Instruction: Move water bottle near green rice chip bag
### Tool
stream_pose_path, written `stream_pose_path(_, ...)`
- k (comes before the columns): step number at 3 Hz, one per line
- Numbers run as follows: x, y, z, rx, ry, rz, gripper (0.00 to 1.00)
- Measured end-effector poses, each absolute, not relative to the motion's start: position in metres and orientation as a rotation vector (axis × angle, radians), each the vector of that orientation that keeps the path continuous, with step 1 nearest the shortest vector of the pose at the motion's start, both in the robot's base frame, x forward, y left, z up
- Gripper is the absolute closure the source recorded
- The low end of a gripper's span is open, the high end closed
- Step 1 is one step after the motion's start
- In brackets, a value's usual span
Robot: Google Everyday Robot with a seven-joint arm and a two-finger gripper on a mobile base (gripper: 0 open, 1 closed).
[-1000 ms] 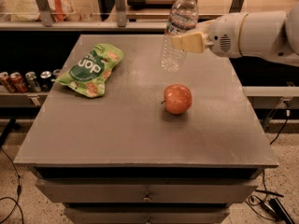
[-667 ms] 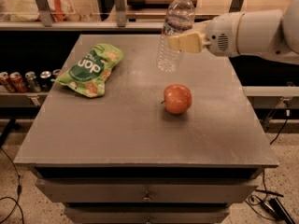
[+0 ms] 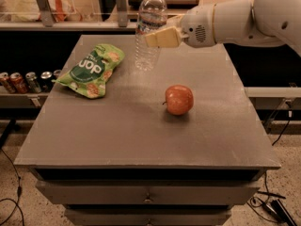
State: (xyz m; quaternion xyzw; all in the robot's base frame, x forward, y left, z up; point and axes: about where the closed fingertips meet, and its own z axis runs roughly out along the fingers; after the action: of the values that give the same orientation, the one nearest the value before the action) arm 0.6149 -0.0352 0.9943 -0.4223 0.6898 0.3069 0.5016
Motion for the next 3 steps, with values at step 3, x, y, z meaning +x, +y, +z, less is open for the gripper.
stream_pose_path(3,0.614,0.031,0.966,-1.151,1.626,0.763,1.0)
